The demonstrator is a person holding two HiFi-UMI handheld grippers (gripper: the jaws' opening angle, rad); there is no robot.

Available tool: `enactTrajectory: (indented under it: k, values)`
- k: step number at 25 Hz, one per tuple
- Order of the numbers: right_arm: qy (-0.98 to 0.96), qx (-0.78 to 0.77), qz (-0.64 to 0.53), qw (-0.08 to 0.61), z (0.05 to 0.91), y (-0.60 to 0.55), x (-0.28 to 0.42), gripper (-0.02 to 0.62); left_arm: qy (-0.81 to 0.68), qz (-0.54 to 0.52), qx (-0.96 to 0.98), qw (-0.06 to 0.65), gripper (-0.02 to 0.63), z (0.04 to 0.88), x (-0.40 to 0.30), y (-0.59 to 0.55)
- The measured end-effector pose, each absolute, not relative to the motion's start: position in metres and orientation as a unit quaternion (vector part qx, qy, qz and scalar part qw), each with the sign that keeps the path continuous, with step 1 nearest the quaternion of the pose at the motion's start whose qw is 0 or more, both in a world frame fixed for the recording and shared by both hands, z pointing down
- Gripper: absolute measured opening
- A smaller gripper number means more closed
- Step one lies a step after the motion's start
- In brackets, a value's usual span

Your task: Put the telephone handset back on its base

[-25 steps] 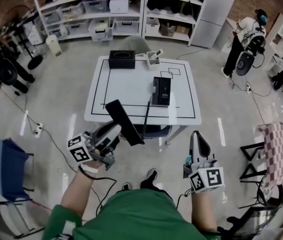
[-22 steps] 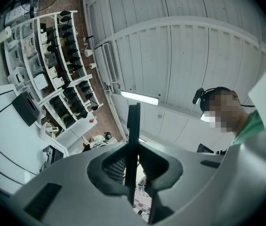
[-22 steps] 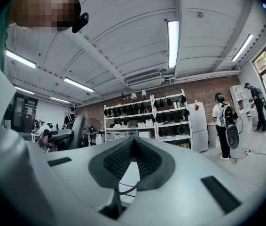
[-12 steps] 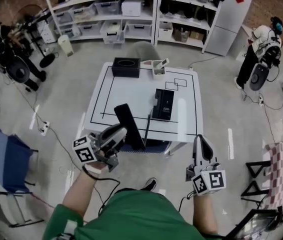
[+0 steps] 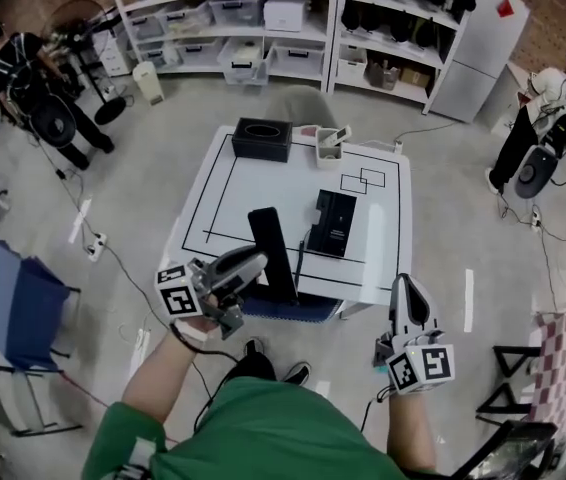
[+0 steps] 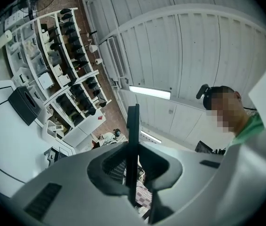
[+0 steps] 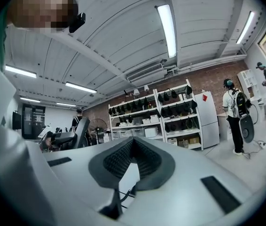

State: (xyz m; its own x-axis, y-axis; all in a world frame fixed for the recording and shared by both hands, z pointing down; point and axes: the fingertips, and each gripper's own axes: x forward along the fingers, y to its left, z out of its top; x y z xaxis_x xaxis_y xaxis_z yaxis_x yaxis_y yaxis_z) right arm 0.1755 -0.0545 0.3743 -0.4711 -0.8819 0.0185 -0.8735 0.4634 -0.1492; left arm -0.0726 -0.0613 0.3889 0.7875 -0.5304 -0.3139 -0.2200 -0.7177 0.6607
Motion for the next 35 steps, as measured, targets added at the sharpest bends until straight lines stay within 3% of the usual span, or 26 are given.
enactTrajectory:
  k: [18, 35]
  values:
    - [0.802, -0.591, -0.092, -0.004, 0.402, -0.142, 0.154, 0.02, -0.121, -0.208, 0.882, 0.405, 0.08, 0.462, -0.067, -0.205]
    - [0.769, -0.628, -0.114, -0.038, 0.433, -0.164, 0.136, 0.02, -0.044, -0.153, 0.854, 0.496, 0.08, 0.565, -0.032, -0.269]
